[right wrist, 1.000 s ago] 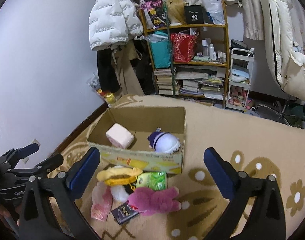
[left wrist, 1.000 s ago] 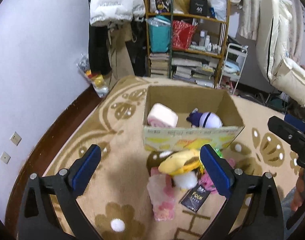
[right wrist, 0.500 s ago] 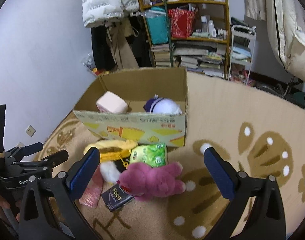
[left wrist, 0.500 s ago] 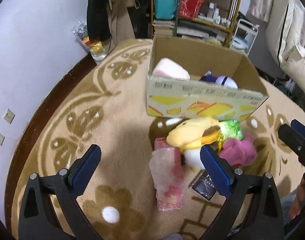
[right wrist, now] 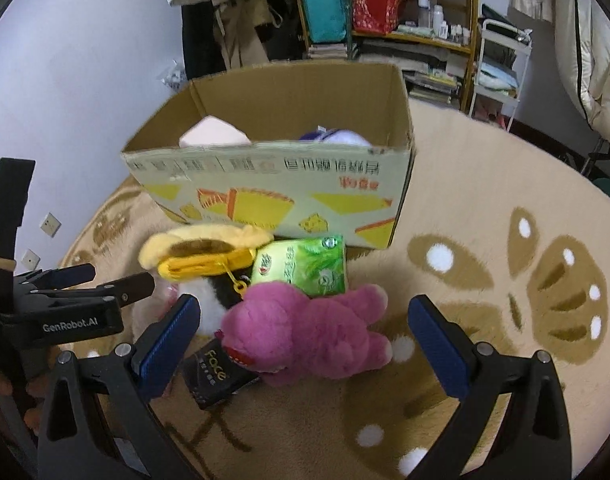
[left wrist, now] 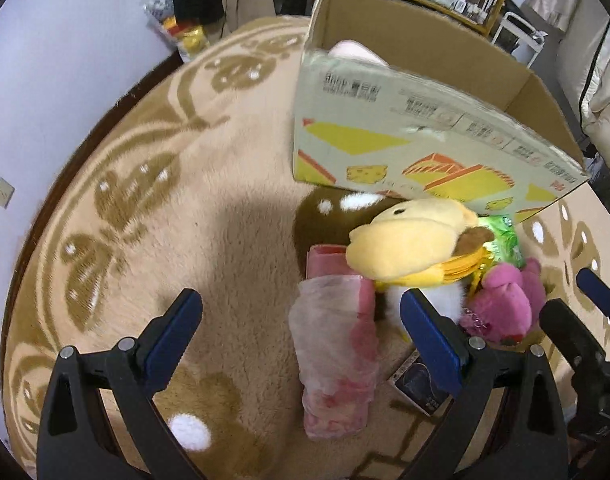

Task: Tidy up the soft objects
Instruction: 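Grasp the pink teddy bear with the right tool while the left tool grasps the pink plastic-wrapped bundle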

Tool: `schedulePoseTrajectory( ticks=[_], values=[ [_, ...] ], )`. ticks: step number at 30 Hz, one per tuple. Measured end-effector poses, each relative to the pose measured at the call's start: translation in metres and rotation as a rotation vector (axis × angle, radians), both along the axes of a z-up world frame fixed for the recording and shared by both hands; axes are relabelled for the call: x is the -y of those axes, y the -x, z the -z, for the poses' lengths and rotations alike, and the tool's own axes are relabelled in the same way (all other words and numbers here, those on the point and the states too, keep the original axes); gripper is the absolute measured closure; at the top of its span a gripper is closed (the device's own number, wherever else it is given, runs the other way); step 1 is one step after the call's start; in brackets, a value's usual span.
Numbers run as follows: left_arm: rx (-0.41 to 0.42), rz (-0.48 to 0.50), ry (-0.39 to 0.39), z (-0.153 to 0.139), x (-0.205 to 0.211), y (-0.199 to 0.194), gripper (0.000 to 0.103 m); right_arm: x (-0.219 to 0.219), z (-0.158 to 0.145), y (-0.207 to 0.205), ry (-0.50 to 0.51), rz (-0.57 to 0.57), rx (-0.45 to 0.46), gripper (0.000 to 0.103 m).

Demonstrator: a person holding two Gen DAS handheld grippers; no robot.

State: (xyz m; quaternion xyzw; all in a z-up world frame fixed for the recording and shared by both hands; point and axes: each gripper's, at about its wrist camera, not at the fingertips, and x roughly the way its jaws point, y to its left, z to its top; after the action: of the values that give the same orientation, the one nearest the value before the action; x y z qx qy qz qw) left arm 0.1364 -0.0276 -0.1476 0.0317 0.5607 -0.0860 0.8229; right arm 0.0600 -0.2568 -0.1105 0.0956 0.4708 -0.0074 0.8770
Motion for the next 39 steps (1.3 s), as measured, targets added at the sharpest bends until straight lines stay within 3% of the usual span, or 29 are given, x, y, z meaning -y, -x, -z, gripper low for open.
schedulePoseTrajectory(
  ticks=[9,23,39],
  values=[
    [-0.084,-0.010,-0.039,0.026,0.003,-0.009,0.004,0.000,0.019,-0.009,-0.026,0.006,-0.045,0.000],
    [-0.147,-0.008,-0.066,0.051,0.011,-0.016,0.004,-0.016,0.045,-0.016,-0.005,-0.040,-0.142,0.000],
    [-0.166,0.008,-0.129,0.072,0.023,-0.019,0.004,-0.023,0.042,-0.016,0.042,-0.078,-0.121,0.005]
  ],
)
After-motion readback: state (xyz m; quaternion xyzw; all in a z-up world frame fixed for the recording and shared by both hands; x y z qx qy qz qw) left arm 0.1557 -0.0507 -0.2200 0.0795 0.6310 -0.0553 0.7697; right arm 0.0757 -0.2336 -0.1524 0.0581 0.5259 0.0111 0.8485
